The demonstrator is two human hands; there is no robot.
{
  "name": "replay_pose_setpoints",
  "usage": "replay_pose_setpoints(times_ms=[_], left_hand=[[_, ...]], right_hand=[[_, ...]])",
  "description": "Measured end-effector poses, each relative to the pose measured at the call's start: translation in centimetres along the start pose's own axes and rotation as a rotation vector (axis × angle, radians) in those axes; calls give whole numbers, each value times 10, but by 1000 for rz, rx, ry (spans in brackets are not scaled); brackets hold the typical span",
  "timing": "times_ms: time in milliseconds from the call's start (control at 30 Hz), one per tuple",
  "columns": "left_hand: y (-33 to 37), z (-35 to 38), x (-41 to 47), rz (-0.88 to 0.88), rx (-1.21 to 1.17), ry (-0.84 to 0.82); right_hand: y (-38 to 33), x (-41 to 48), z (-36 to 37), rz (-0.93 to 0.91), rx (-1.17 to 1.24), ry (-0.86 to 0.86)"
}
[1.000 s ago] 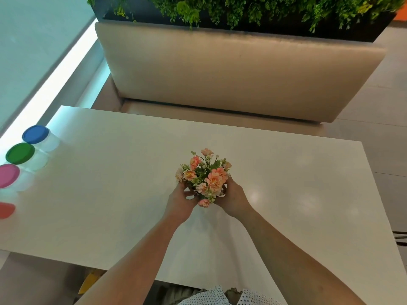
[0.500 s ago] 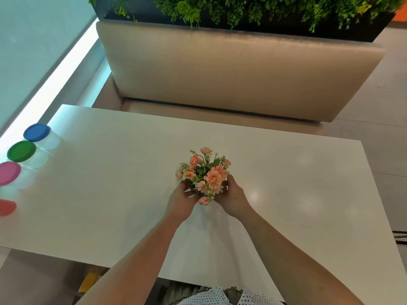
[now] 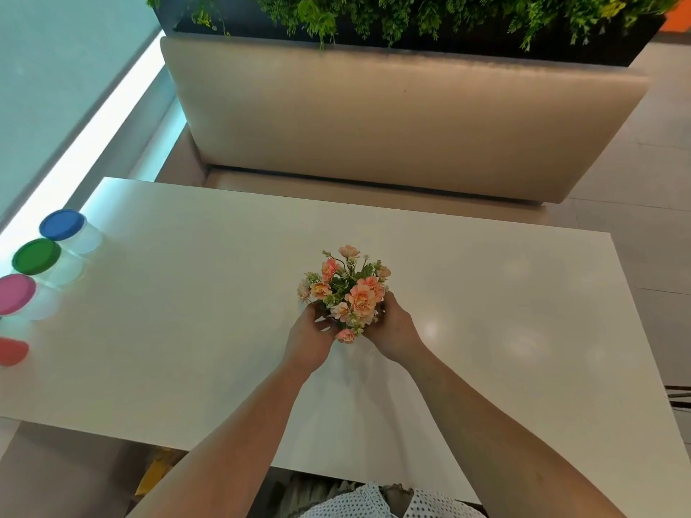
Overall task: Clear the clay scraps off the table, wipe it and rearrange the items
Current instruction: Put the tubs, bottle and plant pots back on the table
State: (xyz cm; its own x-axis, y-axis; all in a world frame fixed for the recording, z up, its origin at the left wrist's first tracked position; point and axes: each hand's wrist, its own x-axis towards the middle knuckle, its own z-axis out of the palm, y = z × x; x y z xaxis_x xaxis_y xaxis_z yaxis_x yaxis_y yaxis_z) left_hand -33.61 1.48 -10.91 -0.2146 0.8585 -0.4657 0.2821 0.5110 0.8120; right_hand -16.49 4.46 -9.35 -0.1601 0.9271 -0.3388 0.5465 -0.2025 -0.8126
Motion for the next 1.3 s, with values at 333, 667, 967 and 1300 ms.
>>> replay_pose_setpoints(times_ms=[333, 667, 967, 1300], left_hand=[[-4, 4, 2, -27, -9, 10], [-23, 25, -15, -110, -99, 115], [-18, 79, -39, -168, -39, 11], [51, 173, -67, -9, -45, -20]], right_hand=[[5, 6, -5, 22, -57, -50], [20, 2, -16, 72, -76, -37], [49, -14, -56, 120, -108, 46], [109, -58, -154, 120, -26, 138]])
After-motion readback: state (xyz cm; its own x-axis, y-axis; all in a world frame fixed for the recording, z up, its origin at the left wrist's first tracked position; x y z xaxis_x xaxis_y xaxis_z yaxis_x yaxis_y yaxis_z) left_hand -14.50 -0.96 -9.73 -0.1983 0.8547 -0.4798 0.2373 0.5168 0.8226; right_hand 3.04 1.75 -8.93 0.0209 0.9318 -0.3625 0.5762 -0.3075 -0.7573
